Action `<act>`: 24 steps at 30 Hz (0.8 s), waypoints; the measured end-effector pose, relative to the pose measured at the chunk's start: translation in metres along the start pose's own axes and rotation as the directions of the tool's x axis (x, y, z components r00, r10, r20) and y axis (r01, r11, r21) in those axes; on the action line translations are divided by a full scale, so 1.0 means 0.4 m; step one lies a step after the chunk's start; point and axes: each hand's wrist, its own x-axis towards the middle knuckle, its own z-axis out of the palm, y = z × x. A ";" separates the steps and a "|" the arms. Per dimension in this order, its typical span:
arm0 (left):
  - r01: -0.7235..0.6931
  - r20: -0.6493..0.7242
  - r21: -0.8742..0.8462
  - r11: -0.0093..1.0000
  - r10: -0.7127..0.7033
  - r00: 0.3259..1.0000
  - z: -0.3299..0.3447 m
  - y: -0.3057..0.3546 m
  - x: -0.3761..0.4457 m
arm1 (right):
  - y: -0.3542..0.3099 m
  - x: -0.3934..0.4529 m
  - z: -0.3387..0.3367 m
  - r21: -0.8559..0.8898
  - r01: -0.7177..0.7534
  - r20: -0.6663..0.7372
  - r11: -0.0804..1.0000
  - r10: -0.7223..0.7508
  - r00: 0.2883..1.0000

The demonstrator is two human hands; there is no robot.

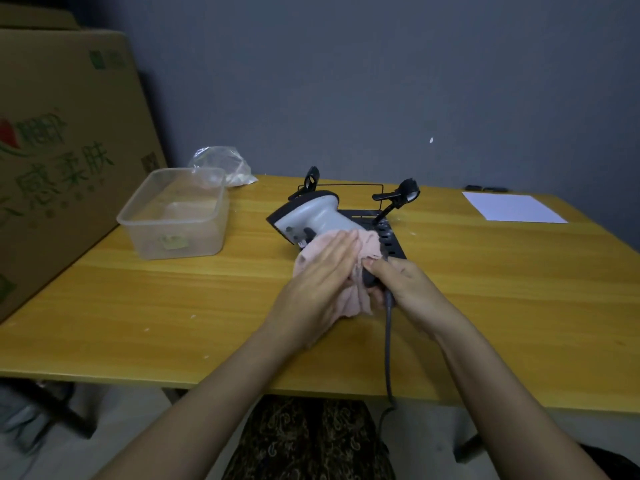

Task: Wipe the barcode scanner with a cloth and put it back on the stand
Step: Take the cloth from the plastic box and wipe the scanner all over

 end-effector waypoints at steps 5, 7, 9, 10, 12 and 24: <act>-0.086 0.021 0.038 0.996 0.085 0.996 -0.025 -0.024 0.048 | -0.041 -0.010 -0.005 0.063 -0.013 0.109 0.998 0.006 0.994; -0.045 0.114 0.015 0.999 0.043 0.993 -0.049 -0.024 0.076 | -0.044 -0.014 -0.014 -0.001 0.035 0.101 0.999 -0.035 0.994; -0.045 0.197 0.019 0.999 0.040 0.980 -0.078 -0.030 0.098 | -0.038 -0.017 -0.029 -0.098 0.086 0.114 0.991 -0.075 0.991; -0.057 0.237 0.020 0.998 0.050 0.970 -0.092 -0.035 0.110 | -0.035 -0.020 -0.036 -0.164 0.106 0.122 0.981 -0.087 0.989; -0.055 0.311 0.011 0.998 0.049 0.949 -0.114 -0.040 0.130 | -0.032 -0.026 -0.047 -0.301 0.137 0.113 0.944 -0.107 0.988; 0.069 0.193 -0.197 0.978 -0.030 0.981 -0.045 0.006 0.038 | 0.007 -0.045 -0.029 -0.380 0.148 -0.033 0.913 -0.173 0.984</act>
